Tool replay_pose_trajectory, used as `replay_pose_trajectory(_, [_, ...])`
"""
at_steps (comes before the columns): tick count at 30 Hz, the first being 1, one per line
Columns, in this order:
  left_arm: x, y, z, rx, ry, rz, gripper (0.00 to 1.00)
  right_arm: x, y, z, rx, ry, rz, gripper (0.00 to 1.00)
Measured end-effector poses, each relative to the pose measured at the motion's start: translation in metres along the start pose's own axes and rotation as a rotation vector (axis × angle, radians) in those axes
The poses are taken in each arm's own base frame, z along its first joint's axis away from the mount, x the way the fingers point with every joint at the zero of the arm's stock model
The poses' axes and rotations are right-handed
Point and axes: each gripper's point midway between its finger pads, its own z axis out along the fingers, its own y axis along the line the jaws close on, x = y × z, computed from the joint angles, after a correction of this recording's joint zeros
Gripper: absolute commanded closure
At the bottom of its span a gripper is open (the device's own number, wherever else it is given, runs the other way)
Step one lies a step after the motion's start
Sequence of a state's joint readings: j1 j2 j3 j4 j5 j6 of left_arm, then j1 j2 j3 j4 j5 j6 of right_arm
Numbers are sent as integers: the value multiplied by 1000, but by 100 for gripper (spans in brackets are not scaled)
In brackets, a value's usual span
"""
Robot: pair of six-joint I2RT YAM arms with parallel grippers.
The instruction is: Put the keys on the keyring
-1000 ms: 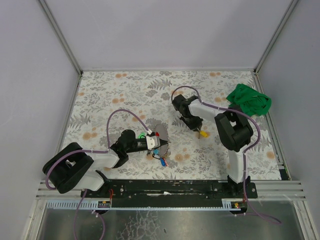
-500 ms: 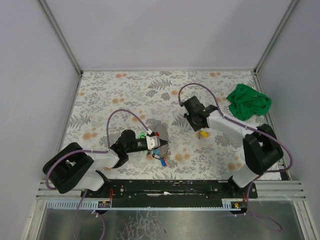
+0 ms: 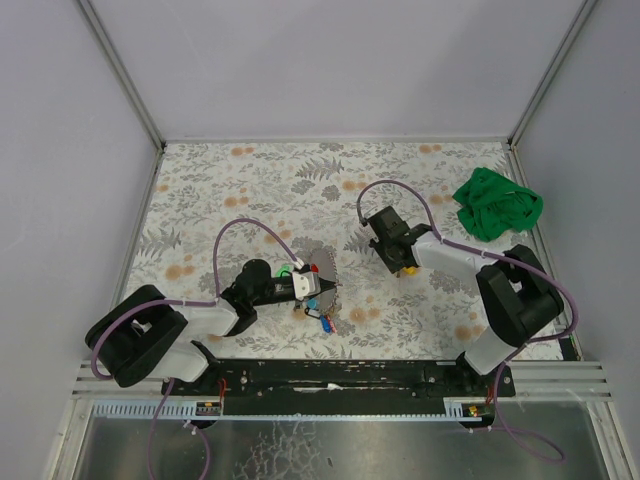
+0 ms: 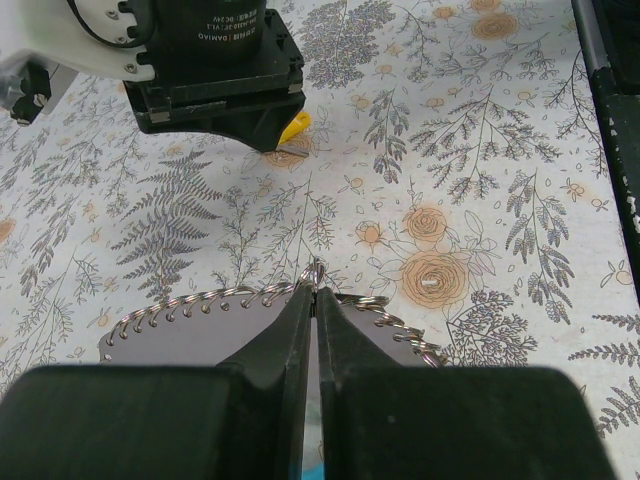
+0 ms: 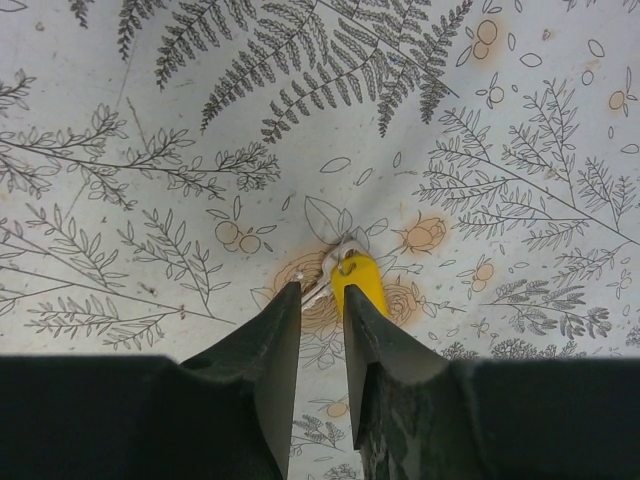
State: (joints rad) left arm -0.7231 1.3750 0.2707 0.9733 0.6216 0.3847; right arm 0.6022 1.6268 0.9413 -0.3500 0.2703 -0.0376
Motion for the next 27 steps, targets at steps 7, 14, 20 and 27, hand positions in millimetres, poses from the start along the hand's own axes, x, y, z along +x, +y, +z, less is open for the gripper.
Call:
replay_pose_trajectory(7, [0, 0, 0, 0, 0, 0, 100, 0, -5, 9, 38, 4, -7, 75])
replay_pose_trajectory(14, [0, 0, 0, 0, 0, -1, 100, 3, -11, 16, 75, 17, -12, 78])
replay_pose_trajectory(20, [0, 0, 0, 0, 0, -1, 100, 5, -14, 17, 91, 26, -13, 79])
replay_pose_trajectory(27, [0, 0, 0, 0, 0, -2, 100, 7, -17, 21, 100, 34, -13, 89])
